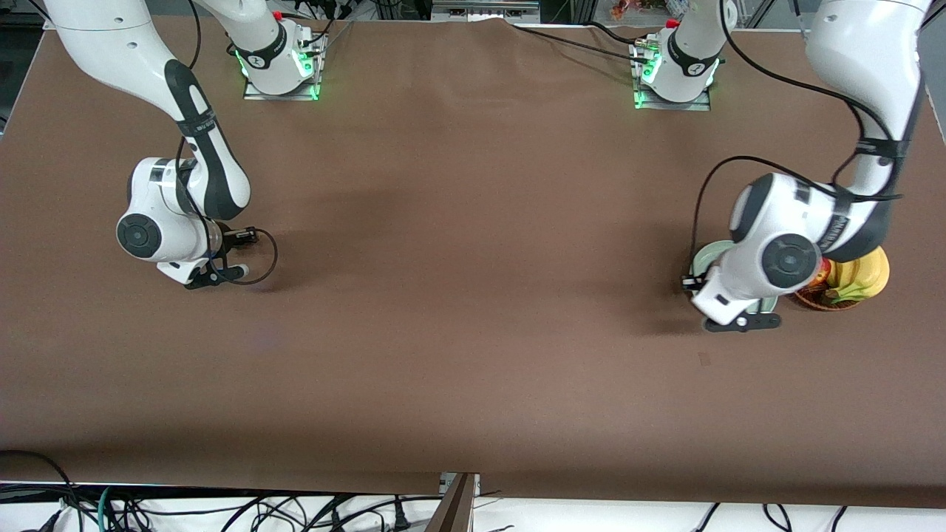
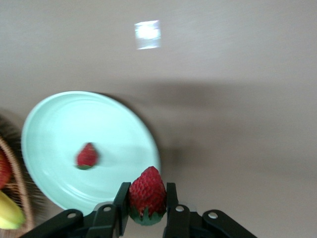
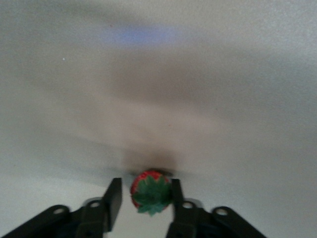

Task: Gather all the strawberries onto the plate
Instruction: 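Place the strawberry on the plate while the right gripper grasps the last one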

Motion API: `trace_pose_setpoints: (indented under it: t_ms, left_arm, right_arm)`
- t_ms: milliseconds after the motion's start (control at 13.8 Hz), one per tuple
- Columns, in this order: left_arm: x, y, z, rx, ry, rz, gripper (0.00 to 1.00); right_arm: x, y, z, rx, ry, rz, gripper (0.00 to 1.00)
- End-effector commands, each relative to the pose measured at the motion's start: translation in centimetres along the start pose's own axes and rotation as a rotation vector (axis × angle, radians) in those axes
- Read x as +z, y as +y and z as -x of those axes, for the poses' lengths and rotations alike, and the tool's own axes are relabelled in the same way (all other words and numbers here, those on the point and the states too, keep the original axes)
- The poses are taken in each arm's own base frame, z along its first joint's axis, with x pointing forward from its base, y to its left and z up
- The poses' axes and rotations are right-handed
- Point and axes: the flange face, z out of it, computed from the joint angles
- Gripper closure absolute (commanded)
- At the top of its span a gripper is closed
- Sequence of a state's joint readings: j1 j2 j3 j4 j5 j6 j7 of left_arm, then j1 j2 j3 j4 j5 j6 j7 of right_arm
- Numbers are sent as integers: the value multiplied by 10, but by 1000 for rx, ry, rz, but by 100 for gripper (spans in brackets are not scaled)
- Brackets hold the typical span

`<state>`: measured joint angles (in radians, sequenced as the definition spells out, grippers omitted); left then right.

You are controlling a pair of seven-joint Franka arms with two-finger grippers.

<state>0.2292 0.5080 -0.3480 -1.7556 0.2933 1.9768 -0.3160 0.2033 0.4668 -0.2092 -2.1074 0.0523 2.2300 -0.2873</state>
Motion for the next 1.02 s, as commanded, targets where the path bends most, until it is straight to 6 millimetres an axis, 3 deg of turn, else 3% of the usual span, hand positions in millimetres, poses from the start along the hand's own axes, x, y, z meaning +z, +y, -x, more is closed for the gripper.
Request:
trace_pose_setpoints:
  t_ms: [0,73,145,291,509,727,945]
  left_arm:
    - [23,-40,-5,34,-24,41,46]
    - [30,-43,-7,29,-27,50,0]
    - [31,-48,-9,21,-23,54,0]
    - [27,-48,-10,24,-19,53,0]
    - [24,-46,-10,25,-15,52,0]
    - [11,-32,-10,40,4,52,0]
    - [-18,-23,-17,49,46,62,0]
  right_arm:
    - [-1,-2,9,-16,5,0,93]
    - [-2,-1,9,-16,7,1,95]
    - [-6,-2,6,-15,14,1,95]
    - [-32,-6,-10,-10,68,8,95]
    - [-77,-45,-51,6,163,15,95]
    - [-94,-126,-100,120,227,-48,95]
    - [-102,-232,-133,315,250,-153,95]
